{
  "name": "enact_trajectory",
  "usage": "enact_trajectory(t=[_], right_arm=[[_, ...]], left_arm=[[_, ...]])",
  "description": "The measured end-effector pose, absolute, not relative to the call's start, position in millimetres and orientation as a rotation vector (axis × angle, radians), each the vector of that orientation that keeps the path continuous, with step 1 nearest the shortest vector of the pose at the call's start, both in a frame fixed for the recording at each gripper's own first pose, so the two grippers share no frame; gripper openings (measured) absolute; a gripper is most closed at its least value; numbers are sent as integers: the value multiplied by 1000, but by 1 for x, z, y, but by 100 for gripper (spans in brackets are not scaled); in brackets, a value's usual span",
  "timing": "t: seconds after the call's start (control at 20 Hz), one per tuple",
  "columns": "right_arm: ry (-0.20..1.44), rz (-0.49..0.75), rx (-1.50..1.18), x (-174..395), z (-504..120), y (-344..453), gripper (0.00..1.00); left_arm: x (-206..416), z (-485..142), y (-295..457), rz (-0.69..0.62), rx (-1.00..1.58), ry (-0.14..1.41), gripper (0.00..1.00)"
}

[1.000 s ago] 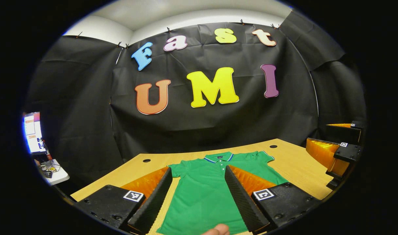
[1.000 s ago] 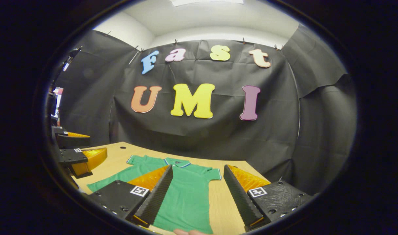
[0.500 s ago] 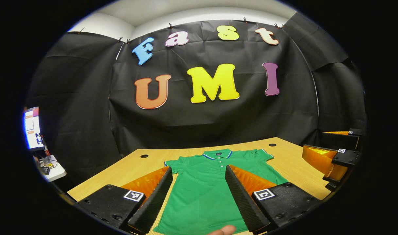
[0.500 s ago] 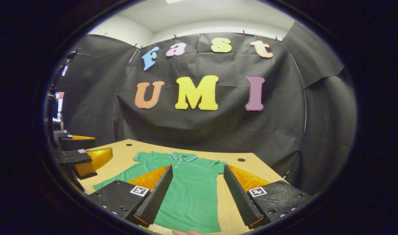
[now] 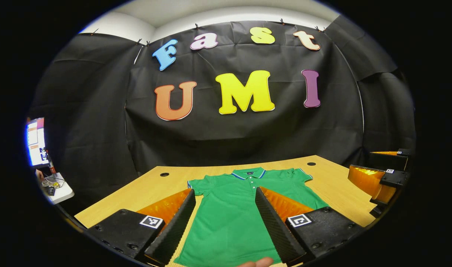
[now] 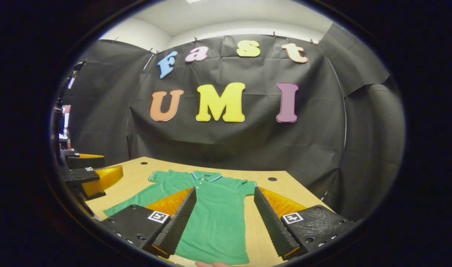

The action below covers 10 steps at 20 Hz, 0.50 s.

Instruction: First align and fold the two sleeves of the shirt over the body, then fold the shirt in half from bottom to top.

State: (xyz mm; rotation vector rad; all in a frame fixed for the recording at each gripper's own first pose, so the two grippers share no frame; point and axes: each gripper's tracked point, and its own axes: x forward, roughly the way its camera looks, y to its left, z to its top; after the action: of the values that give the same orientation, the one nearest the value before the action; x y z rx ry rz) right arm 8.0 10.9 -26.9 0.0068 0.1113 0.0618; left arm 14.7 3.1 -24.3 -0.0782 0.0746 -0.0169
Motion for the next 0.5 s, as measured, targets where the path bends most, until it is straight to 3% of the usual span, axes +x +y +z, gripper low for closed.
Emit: enact_trajectory(t=[0.5], right_arm=[[166,61,11,31,-46,15,95]], left_arm=[[40,-47,5,-28,-103,132,100]])
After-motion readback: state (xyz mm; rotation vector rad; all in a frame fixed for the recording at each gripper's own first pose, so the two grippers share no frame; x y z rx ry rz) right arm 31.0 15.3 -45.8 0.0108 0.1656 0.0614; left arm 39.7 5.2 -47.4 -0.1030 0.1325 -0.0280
